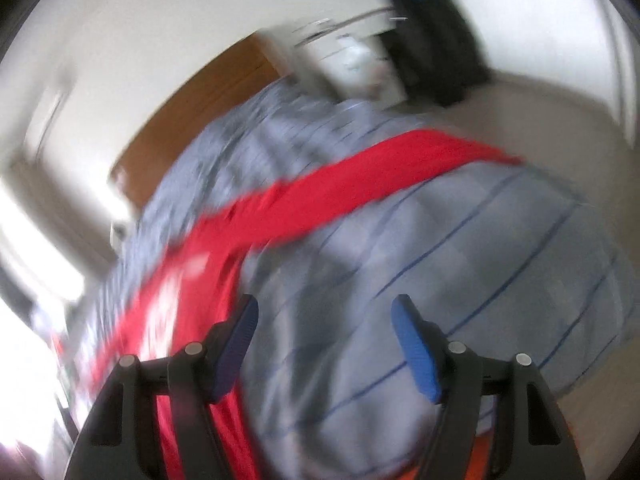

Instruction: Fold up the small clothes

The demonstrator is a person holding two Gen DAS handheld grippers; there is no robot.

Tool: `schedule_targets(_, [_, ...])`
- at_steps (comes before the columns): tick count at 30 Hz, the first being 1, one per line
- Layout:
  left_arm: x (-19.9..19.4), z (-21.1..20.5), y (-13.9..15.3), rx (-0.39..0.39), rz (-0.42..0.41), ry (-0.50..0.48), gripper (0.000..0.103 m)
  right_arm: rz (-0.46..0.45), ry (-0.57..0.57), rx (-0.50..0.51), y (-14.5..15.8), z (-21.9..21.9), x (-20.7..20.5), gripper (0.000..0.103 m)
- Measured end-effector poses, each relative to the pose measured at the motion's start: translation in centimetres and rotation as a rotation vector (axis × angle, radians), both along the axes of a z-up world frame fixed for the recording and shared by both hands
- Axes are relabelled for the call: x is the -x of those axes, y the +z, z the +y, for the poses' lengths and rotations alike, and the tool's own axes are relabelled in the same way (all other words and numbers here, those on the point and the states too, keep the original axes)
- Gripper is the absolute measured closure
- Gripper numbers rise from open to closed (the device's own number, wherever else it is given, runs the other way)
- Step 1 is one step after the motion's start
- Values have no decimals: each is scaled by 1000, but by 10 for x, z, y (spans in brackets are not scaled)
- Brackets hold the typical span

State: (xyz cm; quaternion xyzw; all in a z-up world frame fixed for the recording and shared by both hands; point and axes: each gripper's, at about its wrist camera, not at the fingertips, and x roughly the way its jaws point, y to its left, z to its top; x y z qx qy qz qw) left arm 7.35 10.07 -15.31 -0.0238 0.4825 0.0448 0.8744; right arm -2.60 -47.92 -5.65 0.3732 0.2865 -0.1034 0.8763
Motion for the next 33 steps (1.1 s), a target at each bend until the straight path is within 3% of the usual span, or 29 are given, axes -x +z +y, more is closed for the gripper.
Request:
schedule_targets(5, [2, -1, 0, -6, -10, 4, 0, -88, -196, -424, -27, -96, -2, 34])
schedule_targets(11, [4, -2, 0, -12, -21, 3, 0, -39, -265, -586, -65, -129, -25, 37])
schedule_targets(21, [3, -2, 0, -15, -22, 4, 0, -59, -273, -624, -76, -156, -54, 39])
schedule_targets(24, [2, -2, 0, -15, -23, 6, 0, -38, -238, -573, -77, -153, -63, 56])
schedule_targets(26, [2, -3, 0, -15, -22, 8, 0, 21, -226, -517, -82, -151, -67, 90])
schedule_targets(30, [2, -2, 0, -13, -24, 9, 0, 33, -239, -389, -55, -144, -71, 96])
schedule_targets(33, [2, -2, 0, -13, -29, 12, 0, -29, -171, -275, 3, -124, -94, 98])
